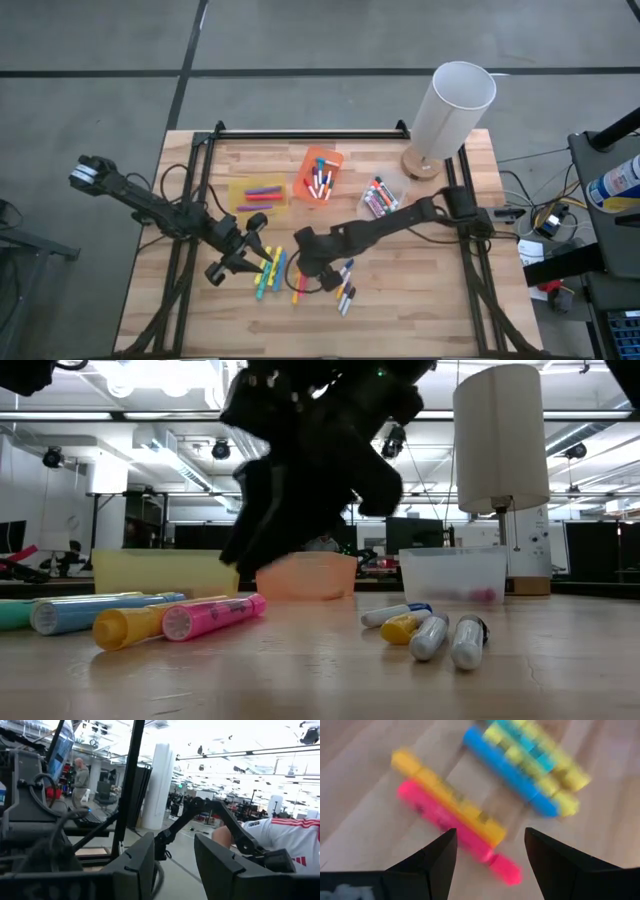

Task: Pick & Place Markers
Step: Put the pink highlighter pen into the yellow bin

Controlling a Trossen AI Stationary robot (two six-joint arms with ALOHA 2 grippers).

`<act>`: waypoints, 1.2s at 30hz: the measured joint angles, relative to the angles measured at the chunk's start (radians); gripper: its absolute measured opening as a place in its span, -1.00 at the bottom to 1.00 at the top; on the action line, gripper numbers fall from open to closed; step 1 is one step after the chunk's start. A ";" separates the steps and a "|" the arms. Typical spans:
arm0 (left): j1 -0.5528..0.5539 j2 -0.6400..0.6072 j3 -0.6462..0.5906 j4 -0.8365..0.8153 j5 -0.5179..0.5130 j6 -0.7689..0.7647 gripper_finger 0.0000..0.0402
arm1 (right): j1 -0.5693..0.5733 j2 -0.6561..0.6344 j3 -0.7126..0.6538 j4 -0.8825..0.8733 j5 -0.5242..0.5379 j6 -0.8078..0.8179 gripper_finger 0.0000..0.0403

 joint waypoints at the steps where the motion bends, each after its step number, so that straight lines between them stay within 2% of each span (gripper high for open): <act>1: 0.000 -0.002 -0.002 -0.001 0.000 0.000 -0.33 | 0.000 0.013 0.016 -0.020 -0.013 -0.010 0.12; 8: -0.001 -0.006 -0.011 0.009 0.000 -0.010 -0.33 | 0.000 0.068 0.069 -0.115 -0.022 -0.071 0.12; 19: 0.000 -0.008 -0.013 0.011 0.000 -0.010 -0.33 | 0.001 0.094 0.073 -0.129 -0.033 -0.067 0.06; 24: 0.000 -0.008 -0.013 0.009 0.000 -0.010 -0.33 | 0.000 0.096 0.076 -0.145 -0.072 0.036 -0.17; 31: 0.000 -0.008 -0.013 -0.007 0.000 -0.006 -0.33 | 0.000 0.096 0.076 -0.154 -0.095 0.159 -0.70; 36: 0.000 -0.008 -0.014 -0.028 -0.019 -0.004 -0.33 | 0.000 0.096 0.076 -0.156 -0.097 0.243 -0.74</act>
